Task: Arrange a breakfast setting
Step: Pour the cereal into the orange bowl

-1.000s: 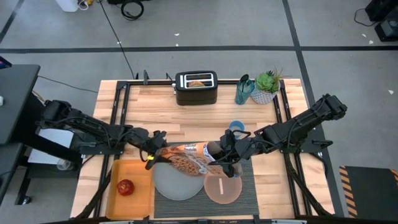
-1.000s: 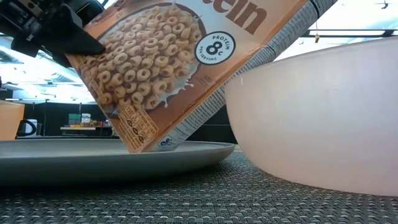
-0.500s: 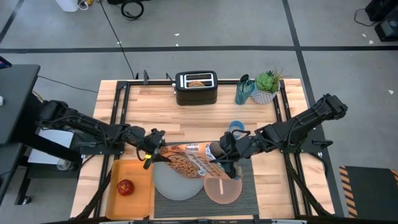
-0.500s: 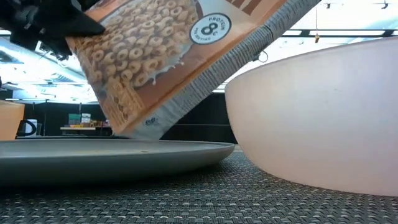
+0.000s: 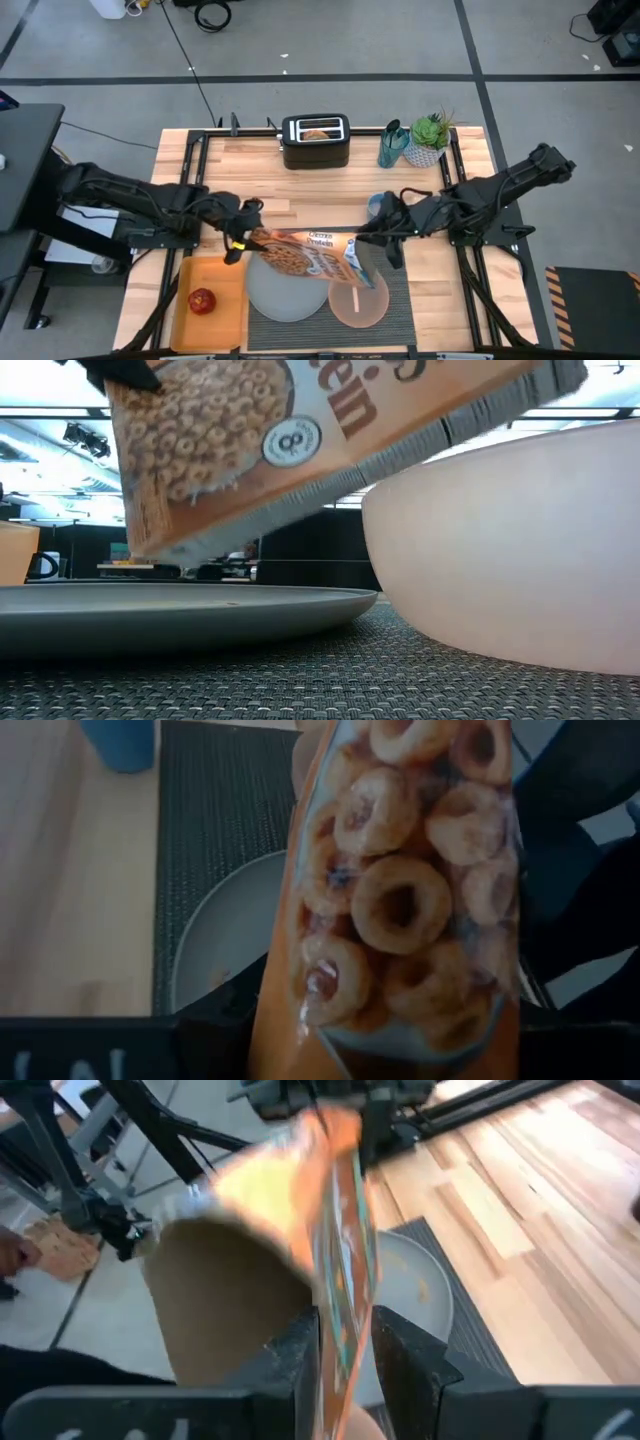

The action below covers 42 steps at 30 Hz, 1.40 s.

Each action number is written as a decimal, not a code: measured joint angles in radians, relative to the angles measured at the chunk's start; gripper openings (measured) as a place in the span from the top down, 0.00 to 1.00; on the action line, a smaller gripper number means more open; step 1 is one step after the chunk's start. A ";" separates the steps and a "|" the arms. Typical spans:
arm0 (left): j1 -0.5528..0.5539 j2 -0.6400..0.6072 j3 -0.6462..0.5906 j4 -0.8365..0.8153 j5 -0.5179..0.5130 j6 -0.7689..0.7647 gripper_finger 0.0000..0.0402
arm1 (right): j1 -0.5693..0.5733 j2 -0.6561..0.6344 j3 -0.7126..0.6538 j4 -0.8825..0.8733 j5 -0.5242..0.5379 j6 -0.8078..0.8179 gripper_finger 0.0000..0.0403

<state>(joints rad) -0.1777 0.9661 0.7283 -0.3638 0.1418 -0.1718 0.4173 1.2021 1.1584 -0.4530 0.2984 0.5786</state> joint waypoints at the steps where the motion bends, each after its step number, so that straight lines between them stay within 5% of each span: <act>1: 0.006 0.000 0.029 -0.041 0.002 0.000 0.55 | 0.004 -0.012 0.000 -0.022 0.005 0.007 0.74; 10: 0.023 0.002 0.230 -0.340 0.031 0.001 0.54 | 0.050 -0.080 0.000 -0.233 0.042 0.131 0.74; 23: 0.014 0.023 0.319 -0.444 0.102 -0.106 0.55 | 0.075 -0.097 0.000 -0.305 0.040 0.198 0.74; 42: -0.012 0.273 0.563 -0.638 0.106 -0.041 0.55 | 0.078 -0.114 -0.001 -0.418 0.013 0.346 0.74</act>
<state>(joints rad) -0.1898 1.2390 1.2909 -1.0016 0.2478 -0.2133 0.4953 1.0885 1.1576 -0.8706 0.3112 0.9245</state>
